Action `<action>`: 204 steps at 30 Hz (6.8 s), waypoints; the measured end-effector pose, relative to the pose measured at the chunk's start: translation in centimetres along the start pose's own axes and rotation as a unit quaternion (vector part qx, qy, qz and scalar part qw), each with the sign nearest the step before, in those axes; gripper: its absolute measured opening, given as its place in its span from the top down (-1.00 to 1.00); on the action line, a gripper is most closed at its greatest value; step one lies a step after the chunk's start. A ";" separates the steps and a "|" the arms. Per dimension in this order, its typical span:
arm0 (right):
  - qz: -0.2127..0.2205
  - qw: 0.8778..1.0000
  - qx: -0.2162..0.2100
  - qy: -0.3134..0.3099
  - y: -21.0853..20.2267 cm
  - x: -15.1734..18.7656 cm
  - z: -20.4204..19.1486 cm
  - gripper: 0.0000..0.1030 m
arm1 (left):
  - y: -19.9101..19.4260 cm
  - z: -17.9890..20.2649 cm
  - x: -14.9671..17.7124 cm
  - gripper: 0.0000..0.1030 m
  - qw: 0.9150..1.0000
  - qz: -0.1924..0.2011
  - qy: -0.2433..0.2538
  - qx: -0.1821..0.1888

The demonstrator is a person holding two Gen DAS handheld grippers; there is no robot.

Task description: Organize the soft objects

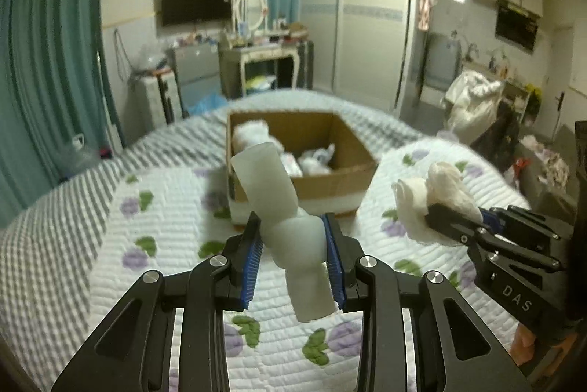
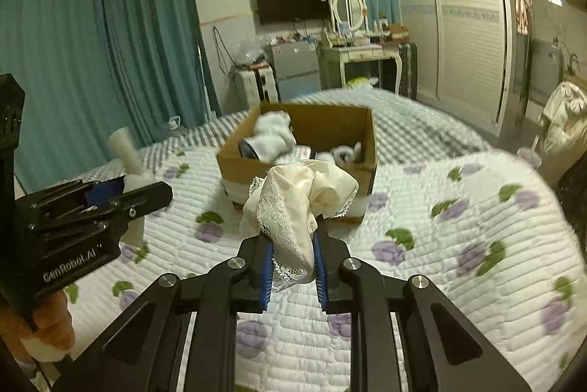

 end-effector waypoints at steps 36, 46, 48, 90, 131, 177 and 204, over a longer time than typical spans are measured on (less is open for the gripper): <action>0.042 0.998 0.000 -0.057 11.9 -17.7 5.0 0.65 | 18.2 -1.5 -12.2 0.39 0.999 0.020 0.027 -0.026; -0.052 0.998 0.003 -0.042 24.5 -12.7 8.3 0.65 | 25.4 -1.0 -7.9 0.39 0.997 -0.044 0.057 -0.037; -0.064 0.997 0.000 -0.044 25.4 -11.9 8.4 0.65 | 25.1 -0.8 -7.7 0.39 0.997 -0.042 0.055 -0.039; 0.185 0.973 0.107 -0.084 -21.9 -21.0 -3.4 -1.00 | -21.9 1.7 -14.2 -0.77 0.956 0.281 0.039 -0.081; 0.079 0.994 0.072 -0.005 -1.0 -2.9 0.2 -1.00 | -1.8 -6.2 0.8 -0.77 0.987 0.131 -0.040 -0.084; 0.064 0.995 0.074 -0.009 -0.9 -2.4 -0.3 -1.00 | -1.1 -5.7 1.3 -0.77 0.989 0.121 -0.035 -0.075; 0.058 0.995 0.077 -0.008 -0.6 -2.1 -0.2 -1.00 | -0.8 -5.7 1.5 -0.77 0.989 0.123 -0.032 -0.078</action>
Point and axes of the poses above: each gripper's, at about its wrist camera, not at the fingertips, and y roughly the way its jaws point, z to its right, x to its underside, the point moved 3 cm from there along y, roughly the way its jaws point, and after that the axes turned 3 degrees about -y, right-handed, at the moved point
